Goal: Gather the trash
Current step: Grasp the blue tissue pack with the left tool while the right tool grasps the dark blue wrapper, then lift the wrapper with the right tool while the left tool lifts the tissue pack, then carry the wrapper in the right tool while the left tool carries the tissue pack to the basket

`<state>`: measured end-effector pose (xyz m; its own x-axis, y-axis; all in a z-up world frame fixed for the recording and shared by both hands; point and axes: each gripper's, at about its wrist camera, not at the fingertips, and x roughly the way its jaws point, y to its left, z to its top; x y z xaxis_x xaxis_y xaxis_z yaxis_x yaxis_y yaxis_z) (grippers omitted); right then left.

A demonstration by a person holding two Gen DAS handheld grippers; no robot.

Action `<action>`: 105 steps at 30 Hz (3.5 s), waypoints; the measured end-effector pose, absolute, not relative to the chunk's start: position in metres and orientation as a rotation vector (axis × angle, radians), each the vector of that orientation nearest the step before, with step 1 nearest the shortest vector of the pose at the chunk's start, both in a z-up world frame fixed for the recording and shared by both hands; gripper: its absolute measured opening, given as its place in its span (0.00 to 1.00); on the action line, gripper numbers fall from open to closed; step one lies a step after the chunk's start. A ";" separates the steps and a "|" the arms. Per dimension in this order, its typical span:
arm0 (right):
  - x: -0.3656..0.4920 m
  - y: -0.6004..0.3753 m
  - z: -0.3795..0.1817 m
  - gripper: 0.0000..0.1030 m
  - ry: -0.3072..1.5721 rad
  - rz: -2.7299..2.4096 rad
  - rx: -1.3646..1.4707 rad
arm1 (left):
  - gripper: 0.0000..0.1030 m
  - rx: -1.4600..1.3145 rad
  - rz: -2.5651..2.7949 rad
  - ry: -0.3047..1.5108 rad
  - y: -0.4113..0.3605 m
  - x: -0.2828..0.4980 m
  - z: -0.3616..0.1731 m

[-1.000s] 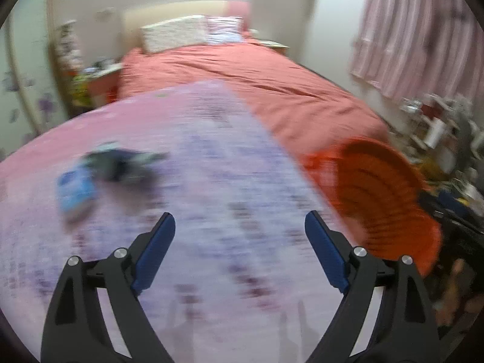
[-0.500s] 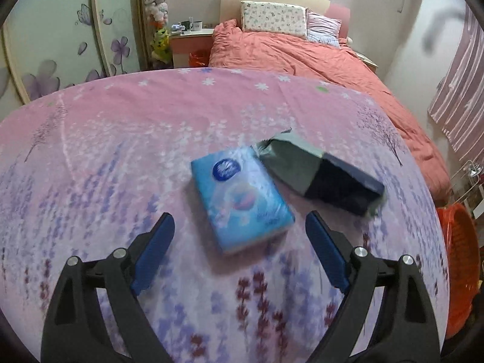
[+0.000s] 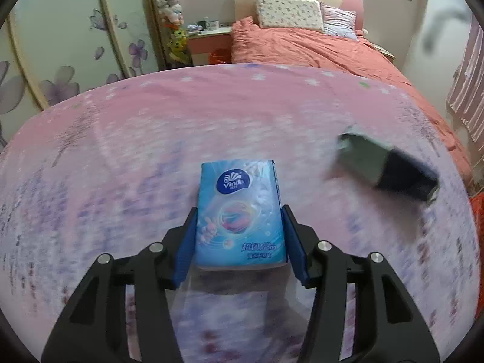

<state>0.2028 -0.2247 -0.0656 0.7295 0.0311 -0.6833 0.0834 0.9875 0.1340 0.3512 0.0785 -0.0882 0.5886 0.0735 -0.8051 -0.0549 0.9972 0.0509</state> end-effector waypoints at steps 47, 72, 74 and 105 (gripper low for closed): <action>0.290 -0.134 -0.080 0.42 0.922 0.104 0.123 | 0.56 -0.017 0.061 0.914 0.112 0.341 -0.094; 0.304 -0.130 -0.090 0.26 0.863 -0.003 0.065 | 0.58 -0.019 0.059 0.914 0.111 0.340 -0.094; 0.306 -0.130 -0.091 0.27 0.871 -0.007 0.072 | 0.61 -0.022 0.052 0.914 0.111 0.340 -0.094; 0.291 -0.153 -0.089 0.17 0.850 0.055 0.197 | 0.48 0.000 0.007 0.893 0.096 0.340 -0.093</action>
<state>0.2914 -0.1529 -0.0888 0.6594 0.1270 -0.7410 0.0299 0.9804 0.1946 0.3402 0.0960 -0.0931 0.6273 0.0065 -0.7788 -0.0065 1.0000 0.0031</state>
